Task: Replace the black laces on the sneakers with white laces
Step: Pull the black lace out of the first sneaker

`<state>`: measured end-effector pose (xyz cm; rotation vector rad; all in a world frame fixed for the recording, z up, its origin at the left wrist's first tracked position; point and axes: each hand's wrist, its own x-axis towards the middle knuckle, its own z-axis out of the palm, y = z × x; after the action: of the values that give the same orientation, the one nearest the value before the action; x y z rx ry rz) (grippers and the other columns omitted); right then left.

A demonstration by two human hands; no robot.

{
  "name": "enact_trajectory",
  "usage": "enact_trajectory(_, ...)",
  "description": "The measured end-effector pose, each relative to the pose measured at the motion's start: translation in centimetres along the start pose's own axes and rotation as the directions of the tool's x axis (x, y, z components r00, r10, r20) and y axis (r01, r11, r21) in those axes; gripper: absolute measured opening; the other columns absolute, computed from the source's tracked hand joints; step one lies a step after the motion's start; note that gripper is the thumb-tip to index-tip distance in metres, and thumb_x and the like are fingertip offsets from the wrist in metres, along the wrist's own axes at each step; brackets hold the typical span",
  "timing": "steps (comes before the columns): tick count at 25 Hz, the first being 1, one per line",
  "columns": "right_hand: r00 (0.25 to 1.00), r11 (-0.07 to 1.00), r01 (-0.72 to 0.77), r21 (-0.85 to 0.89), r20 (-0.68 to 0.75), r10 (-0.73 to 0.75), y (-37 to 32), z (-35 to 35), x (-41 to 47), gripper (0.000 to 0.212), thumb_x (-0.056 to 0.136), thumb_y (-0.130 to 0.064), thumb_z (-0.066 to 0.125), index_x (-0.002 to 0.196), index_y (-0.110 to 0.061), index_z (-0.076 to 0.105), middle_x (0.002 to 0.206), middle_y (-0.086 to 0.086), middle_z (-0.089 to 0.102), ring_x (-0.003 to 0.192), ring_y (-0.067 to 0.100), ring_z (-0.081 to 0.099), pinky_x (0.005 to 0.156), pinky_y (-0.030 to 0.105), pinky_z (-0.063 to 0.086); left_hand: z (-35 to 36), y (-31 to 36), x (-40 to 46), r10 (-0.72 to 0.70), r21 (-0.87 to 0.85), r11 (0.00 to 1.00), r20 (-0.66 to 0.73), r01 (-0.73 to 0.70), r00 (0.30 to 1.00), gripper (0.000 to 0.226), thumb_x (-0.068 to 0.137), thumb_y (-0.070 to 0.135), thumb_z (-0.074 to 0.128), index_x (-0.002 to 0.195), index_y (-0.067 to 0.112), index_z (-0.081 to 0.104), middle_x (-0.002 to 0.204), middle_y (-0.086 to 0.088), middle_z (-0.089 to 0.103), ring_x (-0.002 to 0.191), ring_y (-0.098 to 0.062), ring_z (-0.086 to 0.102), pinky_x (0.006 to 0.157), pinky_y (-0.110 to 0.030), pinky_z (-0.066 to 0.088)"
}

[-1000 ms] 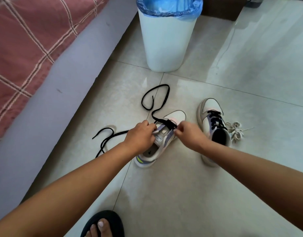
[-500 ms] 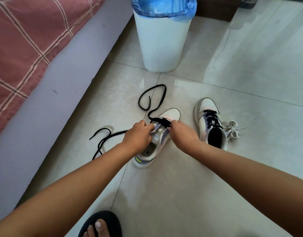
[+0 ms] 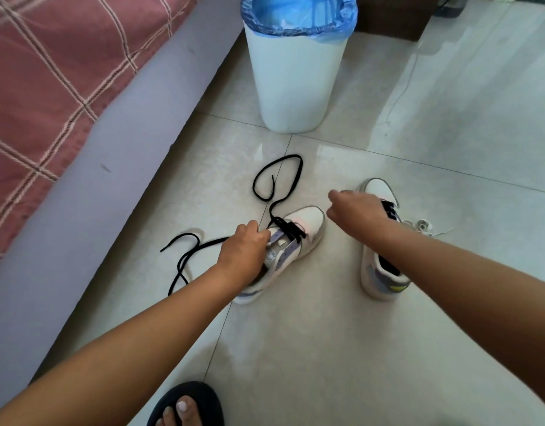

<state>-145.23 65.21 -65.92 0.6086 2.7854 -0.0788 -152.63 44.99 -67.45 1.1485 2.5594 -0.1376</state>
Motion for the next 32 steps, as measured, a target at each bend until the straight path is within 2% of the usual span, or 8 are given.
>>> enact_trajectory(4, 0.982, 0.924, 0.026, 0.382, 0.164, -0.096, -2.3, 1.2, -3.1, 0.025, 0.095, -0.026, 0.042, 0.1, -0.009, 0.059, 0.102, 0.015, 0.064, 0.091, 0.032, 0.058, 0.069, 0.033, 0.041, -0.1, -0.3, -0.2, 0.001, 0.01, 1.0, -0.006, -0.001, 1.0, 0.029, 0.093, 0.009, 0.042, 0.119, 0.015, 0.051, 0.118, -0.006, 0.045, 0.108, -0.024, 0.043, 0.066, -0.026, 0.032)
enact_trajectory(9, 0.984, 0.894, -0.084, 0.441, 0.179, 0.004, -6.4, 2.7, -3.8, 0.03, 0.099, -0.027, 0.033, 0.103, -0.007, 0.055, 0.107, 0.017, 0.063, 0.097, 0.034, 0.058, 0.067, 0.031, 0.035, 0.0, 0.9, -1.0, -0.061, -0.263, 0.964, -0.08, 0.038, 0.995, 0.038, 0.093, 0.038, 0.048, 0.127, 0.021, 0.051, 0.117, -0.006, 0.048, 0.11, -0.025, 0.044, 0.083, -0.034, 0.042)
enact_trajectory(17, 0.989, 0.979, -0.068, 0.193, 0.146, 0.04, -7.4, 2.7, -3.4, 0.028, 0.095, -0.009, 0.037, 0.121, -0.007, 0.044, 0.116, 0.011, 0.06, 0.102, 0.032, 0.06, 0.067, 0.032, 0.035, 1.2, 1.4, -1.6, -0.028, -0.276, 0.96, -0.234, -0.039, 0.972, 0.03, 0.081, 0.037, 0.068, 0.098, 0.013, 0.065, 0.102, -0.01, 0.054, 0.096, -0.032, 0.052, 0.075, -0.039, 0.043)
enact_trajectory(22, 0.967, 0.947, 0.252, -0.197, 0.013, -0.254, -5.8, 1.7, -1.8, 0.02, 0.089, -0.017, 0.053, 0.106, -0.007, 0.056, 0.102, 0.01, 0.064, 0.093, 0.028, 0.063, 0.061, 0.028, 0.035, 1.0, 1.1, -1.3, -0.064, -0.207, 0.978, -0.157, 0.03, 0.986, 0.033, 0.09, 0.044, 0.052, 0.108, 0.018, 0.058, 0.115, -0.002, 0.048, 0.106, -0.022, 0.045, 0.082, -0.031, 0.039)
enact_trajectory(25, 0.975, 0.927, 0.186, -0.325, -0.054, -0.215, -5.4, 0.9, -1.4, 0.025, 0.065, -0.023, 0.078, 0.081, -0.009, 0.063, 0.074, 0.007, 0.065, 0.066, 0.024, 0.064, 0.051, 0.023, 0.037, 0.9, 1.5, -1.0, -0.09, -0.21, 0.976, -0.149, 0.058, 0.985, 0.034, 0.092, 0.044, 0.05, 0.112, 0.017, 0.057, 0.117, -0.002, 0.047, 0.108, -0.022, 0.044, 0.081, -0.03, 0.037)
enact_trajectory(28, 0.994, 0.983, -0.067, 0.172, 0.094, 0.051, -5.6, 2.4, -1.7, 0.019, 0.095, -0.02, 0.044, 0.104, -0.005, 0.051, 0.104, 0.012, 0.063, 0.095, 0.032, 0.061, 0.066, 0.033, 0.037, 1.0, 2.0, -0.8, -0.102, -0.195, 0.978, -0.167, 0.069, 0.981, 0.033, 0.092, 0.041, 0.051, 0.112, 0.015, 0.057, 0.117, -0.005, 0.048, 0.109, -0.025, 0.046, 0.079, -0.032, 0.036)
enact_trajectory(30, 0.957, 0.846, -0.283, 0.452, 0.193, 0.217, -6.1, 3.1, -2.2, 0.028, 0.098, -0.029, 0.037, 0.103, -0.006, 0.052, 0.103, 0.014, 0.062, 0.095, 0.033, 0.058, 0.067, 0.032, 0.035, 1.1, 2.0, -0.7, -0.109, -0.189, 0.979, -0.182, 0.074, 0.977, 0.033, 0.092, 0.04, 0.052, 0.11, 0.013, 0.058, 0.117, -0.006, 0.05, 0.108, -0.027, 0.047, 0.078, -0.033, 0.037)
enact_trajectory(32, 0.96, 0.804, -0.277, 0.526, 0.184, 0.211, -5.9, 3.6, -1.9, 0.023, 0.096, -0.024, 0.038, 0.102, -0.006, 0.052, 0.104, 0.015, 0.062, 0.094, 0.033, 0.056, 0.066, 0.031, 0.035, 1.2, 1.9, -0.7, -0.11, -0.168, 0.982, -0.152, 0.084, 0.982, 0.034, 0.092, 0.042, 0.05, 0.112, 0.015, 0.056, 0.119, -0.005, 0.048, 0.11, -0.025, 0.045, 0.079, -0.032, 0.036)
